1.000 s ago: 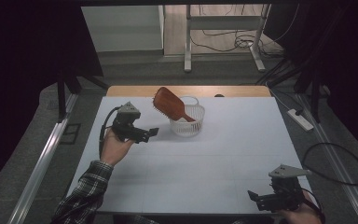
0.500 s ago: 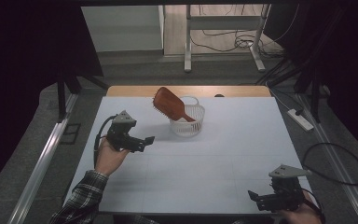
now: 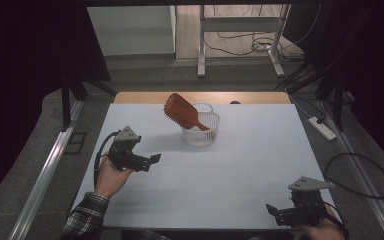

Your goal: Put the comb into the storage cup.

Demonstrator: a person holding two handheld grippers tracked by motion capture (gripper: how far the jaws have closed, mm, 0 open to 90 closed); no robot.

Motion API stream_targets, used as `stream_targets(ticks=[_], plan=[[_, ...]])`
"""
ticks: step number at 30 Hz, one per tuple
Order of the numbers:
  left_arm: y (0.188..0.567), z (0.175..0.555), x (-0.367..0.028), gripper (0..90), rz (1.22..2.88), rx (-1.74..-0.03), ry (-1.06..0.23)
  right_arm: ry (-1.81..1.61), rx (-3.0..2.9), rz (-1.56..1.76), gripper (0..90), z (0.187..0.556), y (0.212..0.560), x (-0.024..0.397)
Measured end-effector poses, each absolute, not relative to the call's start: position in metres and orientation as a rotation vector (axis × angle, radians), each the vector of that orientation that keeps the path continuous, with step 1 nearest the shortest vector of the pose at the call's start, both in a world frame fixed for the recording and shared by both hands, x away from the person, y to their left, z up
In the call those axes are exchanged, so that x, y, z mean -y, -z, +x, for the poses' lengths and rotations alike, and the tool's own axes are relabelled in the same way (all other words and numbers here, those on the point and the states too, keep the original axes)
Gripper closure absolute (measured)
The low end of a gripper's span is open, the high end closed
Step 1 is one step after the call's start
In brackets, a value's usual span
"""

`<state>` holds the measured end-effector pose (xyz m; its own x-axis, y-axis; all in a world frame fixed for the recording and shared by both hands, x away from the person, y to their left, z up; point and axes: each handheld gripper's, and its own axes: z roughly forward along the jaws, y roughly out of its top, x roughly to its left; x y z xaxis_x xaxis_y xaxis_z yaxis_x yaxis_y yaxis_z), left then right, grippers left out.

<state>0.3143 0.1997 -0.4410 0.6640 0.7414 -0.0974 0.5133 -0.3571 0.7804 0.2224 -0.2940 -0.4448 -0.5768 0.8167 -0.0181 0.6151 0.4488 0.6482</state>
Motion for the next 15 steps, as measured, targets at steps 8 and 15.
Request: stream_targets(ticks=[8,15], plan=[[0.444,0.302,-0.206,0.0,2.041,-0.975,-0.339,-0.861,-2.375,1.219,0.0,0.222,0.445,0.294],[0.446,0.291,-0.212,0.0,2.038,-0.984,-0.336,-0.859,-2.374,1.221,0.0,0.222,0.445,0.294]])
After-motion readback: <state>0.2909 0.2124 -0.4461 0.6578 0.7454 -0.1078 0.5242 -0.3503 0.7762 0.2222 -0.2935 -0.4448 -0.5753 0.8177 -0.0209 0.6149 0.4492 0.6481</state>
